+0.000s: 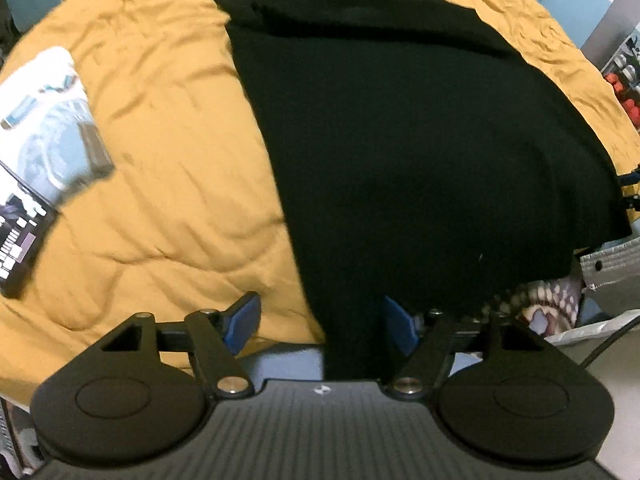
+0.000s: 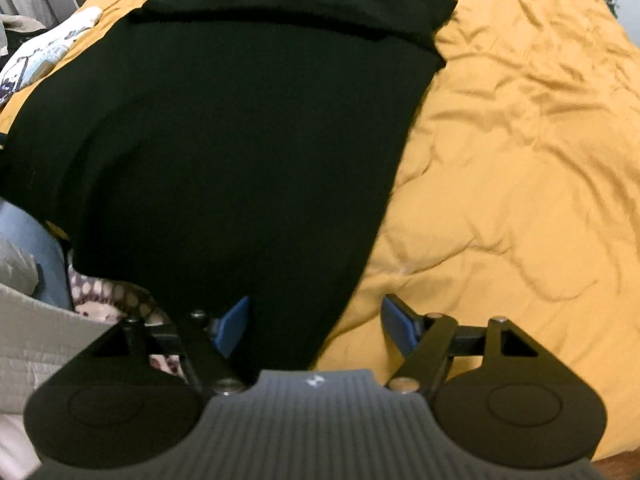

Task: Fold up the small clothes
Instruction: 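Grasp the hem of the black sweater with both tools, then lift the held hem with both tools and fold it toward the collar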

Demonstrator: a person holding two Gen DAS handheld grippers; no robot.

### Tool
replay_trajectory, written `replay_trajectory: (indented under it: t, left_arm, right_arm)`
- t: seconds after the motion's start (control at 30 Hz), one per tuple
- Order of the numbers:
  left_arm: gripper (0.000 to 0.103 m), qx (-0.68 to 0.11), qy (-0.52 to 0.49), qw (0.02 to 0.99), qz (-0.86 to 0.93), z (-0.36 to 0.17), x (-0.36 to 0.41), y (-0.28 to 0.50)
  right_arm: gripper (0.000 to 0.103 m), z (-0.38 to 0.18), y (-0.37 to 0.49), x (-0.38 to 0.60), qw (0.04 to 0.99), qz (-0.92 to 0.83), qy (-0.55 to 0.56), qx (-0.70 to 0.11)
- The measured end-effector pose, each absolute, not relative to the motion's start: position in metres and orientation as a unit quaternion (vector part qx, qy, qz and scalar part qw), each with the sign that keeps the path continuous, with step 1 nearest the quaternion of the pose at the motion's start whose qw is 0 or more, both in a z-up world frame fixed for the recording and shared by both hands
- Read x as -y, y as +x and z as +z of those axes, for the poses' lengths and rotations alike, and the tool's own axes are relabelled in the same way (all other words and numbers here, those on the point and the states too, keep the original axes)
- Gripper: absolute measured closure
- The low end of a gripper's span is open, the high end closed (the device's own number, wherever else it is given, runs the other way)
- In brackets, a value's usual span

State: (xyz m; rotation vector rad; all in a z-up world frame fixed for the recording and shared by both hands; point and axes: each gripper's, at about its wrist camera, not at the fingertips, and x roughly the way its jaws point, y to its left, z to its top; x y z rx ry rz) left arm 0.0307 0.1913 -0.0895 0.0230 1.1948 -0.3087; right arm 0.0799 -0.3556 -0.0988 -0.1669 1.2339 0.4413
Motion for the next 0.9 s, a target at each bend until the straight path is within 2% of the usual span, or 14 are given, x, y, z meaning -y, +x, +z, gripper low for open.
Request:
replay_trajectory:
  t: [0.13, 0.17, 0.2, 0.23, 0.27, 0.3, 0.33, 0.37, 0.43, 0.47, 0.77, 0.9]
  left_arm:
    - [0.019, -0.572, 0.008, 0.807, -0.143, -0.104, -0.187, 0.033]
    - [0.020, -0.574, 0.012, 0.806, -0.143, -0.105, -0.185, 0.033]
    - [0.025, -0.574, 0.015, 0.806, -0.143, -0.105, -0.182, 0.033]
    - [0.033, -0.574, 0.024, 0.807, -0.139, -0.104, -0.178, 0.032]
    - [0.040, -0.574, 0.035, 0.807, -0.136, -0.103, -0.174, 0.031]
    - [0.052, -0.573, 0.045, 0.807, -0.138, -0.101, -0.170, 0.030]
    - [0.067, -0.571, 0.047, 0.807, -0.143, -0.100, -0.167, 0.028]
    - [0.074, -0.569, 0.047, 0.808, -0.149, -0.097, -0.163, 0.026]
    - [0.091, -0.563, 0.051, 0.811, -0.150, -0.094, -0.157, 0.024]
    - [0.095, -0.557, 0.051, 0.815, -0.150, -0.090, -0.154, 0.024]
    - [0.098, -0.476, -0.005, 0.863, -0.169, -0.035, -0.157, 0.030]
    - [0.098, -0.437, -0.033, 0.889, -0.132, -0.030, -0.159, 0.052]
  right_arm:
    - [0.031, -0.110, 0.074, 0.354, 0.783, 0.211, -0.069, -0.581]
    - [0.035, -0.110, 0.075, 0.354, 0.783, 0.213, -0.068, -0.580]
    - [0.044, -0.109, 0.075, 0.354, 0.782, 0.215, -0.067, -0.580]
    - [0.049, -0.109, 0.075, 0.354, 0.781, 0.218, -0.066, -0.581]
    - [0.059, -0.108, 0.075, 0.354, 0.780, 0.221, -0.063, -0.582]
    - [0.071, -0.106, 0.075, 0.353, 0.780, 0.223, -0.062, -0.582]
    - [0.077, -0.104, 0.075, 0.352, 0.779, 0.226, -0.061, -0.581]
    - [0.090, -0.102, 0.075, 0.351, 0.779, 0.231, -0.056, -0.580]
    - [0.096, -0.098, 0.075, 0.347, 0.781, 0.233, -0.059, -0.576]
    - [0.099, -0.094, 0.075, 0.345, 0.782, 0.235, -0.066, -0.574]
    - [0.102, -0.039, 0.092, 0.354, 0.809, 0.260, -0.045, -0.525]
    - [0.102, -0.021, 0.118, 0.361, 0.835, 0.244, -0.020, -0.492]
